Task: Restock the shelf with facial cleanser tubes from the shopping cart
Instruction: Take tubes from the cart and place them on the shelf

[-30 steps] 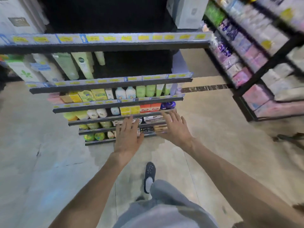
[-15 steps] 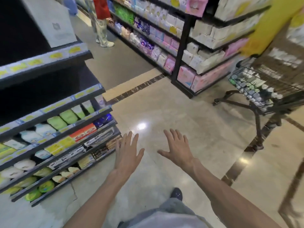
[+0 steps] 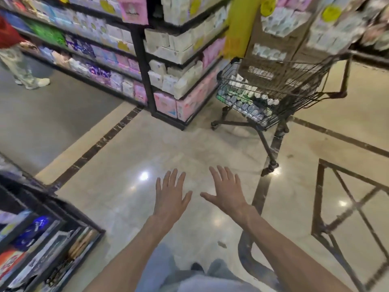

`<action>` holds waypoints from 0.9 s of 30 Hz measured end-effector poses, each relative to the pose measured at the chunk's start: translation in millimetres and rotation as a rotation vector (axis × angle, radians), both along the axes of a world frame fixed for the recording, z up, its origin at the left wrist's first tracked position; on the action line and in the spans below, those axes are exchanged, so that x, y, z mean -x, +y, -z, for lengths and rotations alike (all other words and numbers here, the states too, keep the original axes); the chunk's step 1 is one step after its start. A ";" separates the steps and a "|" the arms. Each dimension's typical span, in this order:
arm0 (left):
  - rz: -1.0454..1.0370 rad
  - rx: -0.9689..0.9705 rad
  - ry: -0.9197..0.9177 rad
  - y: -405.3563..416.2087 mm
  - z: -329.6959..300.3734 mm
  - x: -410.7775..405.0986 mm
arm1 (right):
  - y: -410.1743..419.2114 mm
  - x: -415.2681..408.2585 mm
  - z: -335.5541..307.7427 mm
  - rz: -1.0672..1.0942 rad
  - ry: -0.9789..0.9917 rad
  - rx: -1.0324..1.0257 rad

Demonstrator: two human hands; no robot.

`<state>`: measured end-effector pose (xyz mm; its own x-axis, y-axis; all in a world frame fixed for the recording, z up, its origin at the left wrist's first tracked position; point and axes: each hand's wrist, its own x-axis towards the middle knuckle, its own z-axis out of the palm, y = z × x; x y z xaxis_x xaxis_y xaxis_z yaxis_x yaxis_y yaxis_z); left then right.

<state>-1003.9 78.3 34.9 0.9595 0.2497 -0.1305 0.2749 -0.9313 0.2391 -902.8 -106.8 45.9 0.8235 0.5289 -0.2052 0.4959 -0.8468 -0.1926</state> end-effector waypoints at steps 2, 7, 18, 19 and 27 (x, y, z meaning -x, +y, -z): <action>0.061 0.004 0.022 -5.9 1.7 -44.2 | -8.5 -32.4 2.6 0.055 0.005 0.005; 0.184 0.037 0.005 -6.0 18.5 -161.4 | -17.3 -119.2 14.4 0.186 0.007 0.009; 0.404 0.031 0.022 13.9 19.5 -412.2 | -10.8 -318.6 3.8 0.421 0.021 0.080; 0.430 0.032 0.031 13.2 18.0 -432.0 | -11.6 -334.0 3.0 0.442 0.021 0.075; 0.546 0.028 0.066 -7.5 22.3 -578.8 | -36.6 -459.4 9.0 0.540 -0.026 0.078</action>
<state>-425.1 70.8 12.6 0.9381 -0.2866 -0.1943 -0.2313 -0.9363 0.2642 -443.4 -143.3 36.9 0.9791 0.0132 -0.2028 -0.0099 -0.9936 -0.1122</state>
